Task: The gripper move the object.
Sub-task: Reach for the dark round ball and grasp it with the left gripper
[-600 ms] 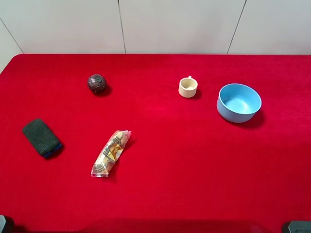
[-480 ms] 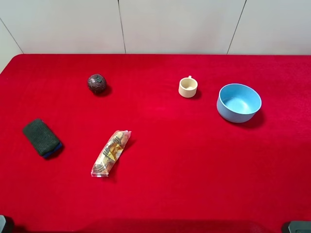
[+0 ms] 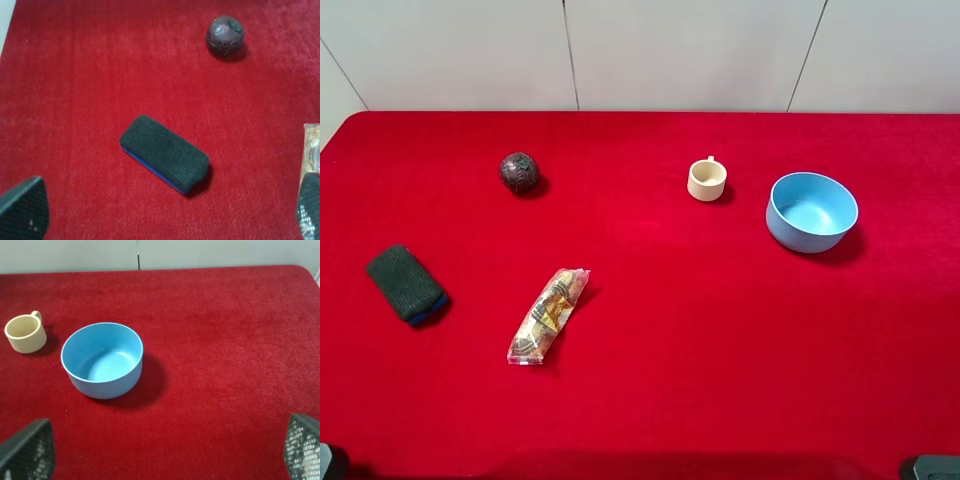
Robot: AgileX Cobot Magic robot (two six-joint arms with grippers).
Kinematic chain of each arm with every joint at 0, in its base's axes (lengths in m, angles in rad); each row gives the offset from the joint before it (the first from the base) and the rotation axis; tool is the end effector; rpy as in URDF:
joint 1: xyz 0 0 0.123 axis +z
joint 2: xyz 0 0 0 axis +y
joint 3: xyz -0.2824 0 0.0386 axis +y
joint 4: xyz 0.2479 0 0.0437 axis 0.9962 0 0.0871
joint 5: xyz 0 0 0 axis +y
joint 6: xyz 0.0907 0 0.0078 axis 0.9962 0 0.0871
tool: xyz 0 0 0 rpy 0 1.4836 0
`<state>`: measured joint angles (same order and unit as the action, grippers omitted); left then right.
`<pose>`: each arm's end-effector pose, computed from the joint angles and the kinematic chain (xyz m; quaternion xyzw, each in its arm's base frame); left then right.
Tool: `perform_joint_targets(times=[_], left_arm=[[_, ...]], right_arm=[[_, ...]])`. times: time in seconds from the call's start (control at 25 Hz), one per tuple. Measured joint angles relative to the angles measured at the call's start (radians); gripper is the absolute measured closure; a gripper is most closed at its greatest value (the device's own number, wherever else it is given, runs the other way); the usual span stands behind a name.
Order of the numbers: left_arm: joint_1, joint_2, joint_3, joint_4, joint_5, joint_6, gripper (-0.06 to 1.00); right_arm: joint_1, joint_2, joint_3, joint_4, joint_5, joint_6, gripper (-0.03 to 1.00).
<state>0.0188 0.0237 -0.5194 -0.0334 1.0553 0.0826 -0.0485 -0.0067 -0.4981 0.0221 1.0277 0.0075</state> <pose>-0.0031 -0.0027 0.2831 0.0278 0.8524 0.0098 0.5221 -0.0043 0.0019 0.2793 0.0233 0.8428 0.0000 0.5376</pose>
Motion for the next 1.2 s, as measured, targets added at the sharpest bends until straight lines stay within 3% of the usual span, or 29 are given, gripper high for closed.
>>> perform_joint_targets(times=[1.2], left_arm=[[0.0,0.976,-0.452,-0.003,-0.016,-0.004,-0.03]], right_arm=[[0.0,0.0,0.0,0.0,0.0,0.0,0.27]])
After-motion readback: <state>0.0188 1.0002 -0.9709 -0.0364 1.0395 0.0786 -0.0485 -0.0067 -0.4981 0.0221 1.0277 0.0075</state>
